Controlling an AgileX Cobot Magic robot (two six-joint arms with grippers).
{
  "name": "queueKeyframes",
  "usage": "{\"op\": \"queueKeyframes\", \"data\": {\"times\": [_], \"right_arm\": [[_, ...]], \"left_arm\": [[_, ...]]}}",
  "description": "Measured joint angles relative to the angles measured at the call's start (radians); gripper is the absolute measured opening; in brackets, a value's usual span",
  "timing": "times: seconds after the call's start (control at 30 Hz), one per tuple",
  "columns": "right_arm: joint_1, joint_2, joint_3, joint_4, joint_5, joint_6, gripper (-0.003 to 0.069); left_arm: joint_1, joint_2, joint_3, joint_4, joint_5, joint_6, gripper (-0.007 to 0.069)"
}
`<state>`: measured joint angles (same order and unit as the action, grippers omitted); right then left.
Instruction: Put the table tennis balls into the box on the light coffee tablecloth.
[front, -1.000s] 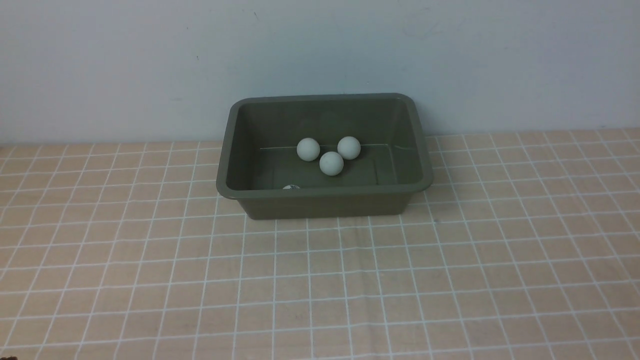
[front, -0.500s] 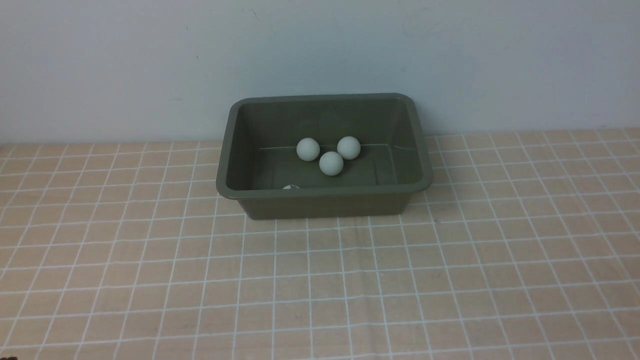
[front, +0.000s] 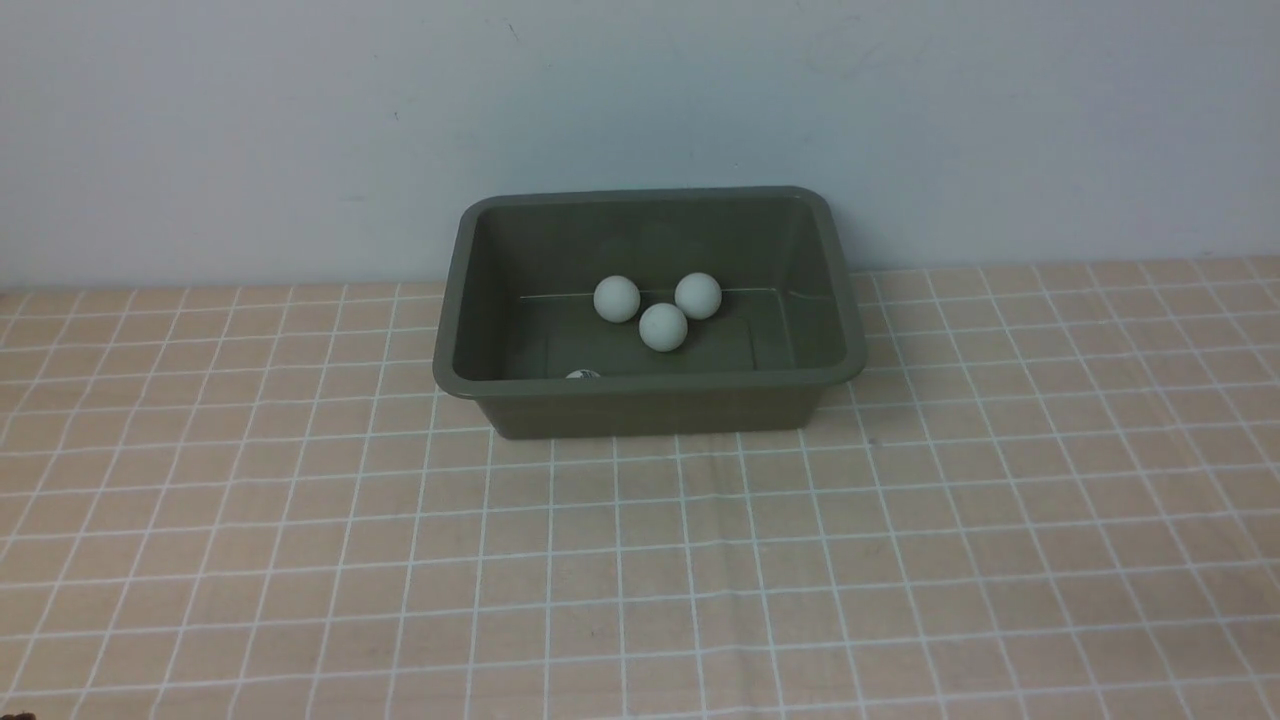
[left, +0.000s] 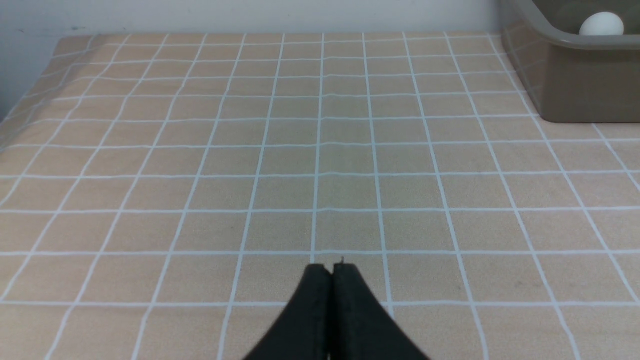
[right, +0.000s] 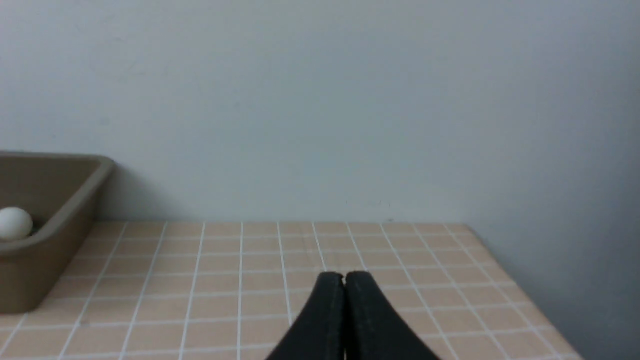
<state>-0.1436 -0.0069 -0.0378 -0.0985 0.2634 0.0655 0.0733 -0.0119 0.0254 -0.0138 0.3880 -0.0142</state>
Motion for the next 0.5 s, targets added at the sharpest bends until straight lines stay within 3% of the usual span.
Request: {"op": "queueKeyframes", "data": {"times": [0.5], "right_arm": [[0.095,-0.003,0.060,-0.019,0.140,0.015,-0.0017]], "left_arm": [[0.000,0.000,0.000,-0.001,0.000,0.000,-0.0069]]}}
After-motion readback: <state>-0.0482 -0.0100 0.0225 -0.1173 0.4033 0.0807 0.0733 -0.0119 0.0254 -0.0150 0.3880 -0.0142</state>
